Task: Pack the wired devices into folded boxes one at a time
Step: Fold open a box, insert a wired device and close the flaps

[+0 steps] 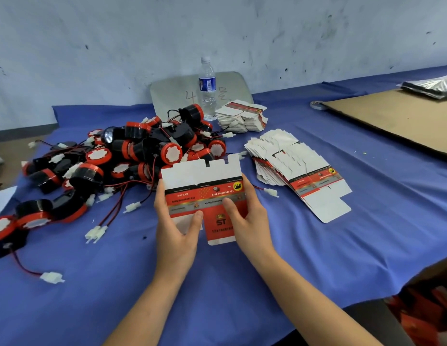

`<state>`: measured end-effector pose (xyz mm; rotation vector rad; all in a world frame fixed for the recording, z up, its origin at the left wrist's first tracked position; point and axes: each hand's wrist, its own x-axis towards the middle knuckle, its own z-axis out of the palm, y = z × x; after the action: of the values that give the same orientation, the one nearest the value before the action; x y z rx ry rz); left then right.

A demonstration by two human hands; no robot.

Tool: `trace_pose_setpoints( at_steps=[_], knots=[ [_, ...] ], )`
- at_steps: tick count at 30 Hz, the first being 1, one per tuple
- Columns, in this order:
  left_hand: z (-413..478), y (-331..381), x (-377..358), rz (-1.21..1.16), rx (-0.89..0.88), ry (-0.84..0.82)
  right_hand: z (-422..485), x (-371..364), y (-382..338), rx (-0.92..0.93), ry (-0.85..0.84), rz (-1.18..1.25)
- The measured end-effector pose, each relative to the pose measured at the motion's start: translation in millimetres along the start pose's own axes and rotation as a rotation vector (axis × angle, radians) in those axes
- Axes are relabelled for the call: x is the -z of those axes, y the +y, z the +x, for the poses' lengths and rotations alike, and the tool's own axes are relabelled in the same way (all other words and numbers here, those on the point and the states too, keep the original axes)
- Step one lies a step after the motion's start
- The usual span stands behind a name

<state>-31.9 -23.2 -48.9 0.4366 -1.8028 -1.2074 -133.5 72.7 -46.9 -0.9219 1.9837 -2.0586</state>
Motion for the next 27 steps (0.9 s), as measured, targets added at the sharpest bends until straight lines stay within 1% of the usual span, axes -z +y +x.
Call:
trace_pose_setpoints(
  at_steps=[5, 10, 18, 20, 23, 27],
  knots=[
    [-4, 3, -1, -0.037, -0.019, 0.004, 0, 0, -3, 0.000, 0.012, 0.060],
    [-4, 7, 1, -0.062, -0.021, -0.044, -2, 0, -6, 0.000, -0.029, 0.118],
    [-2, 14, 3, -0.179, -0.003, -0.131, -4, 2, -12, 0.038, -0.049, 0.174],
    [-3, 15, 2, -0.185, 0.006, -0.208, -6, 0, -15, 0.040, -0.111, 0.156],
    [-7, 13, -2, -0.139, 0.029, -0.384, -9, -4, -17, 0.017, -0.245, 0.154],
    [-9, 5, -2, -0.016, 0.070, -0.485, -9, -3, -17, 0.011, -0.394, 0.117]
  ],
)
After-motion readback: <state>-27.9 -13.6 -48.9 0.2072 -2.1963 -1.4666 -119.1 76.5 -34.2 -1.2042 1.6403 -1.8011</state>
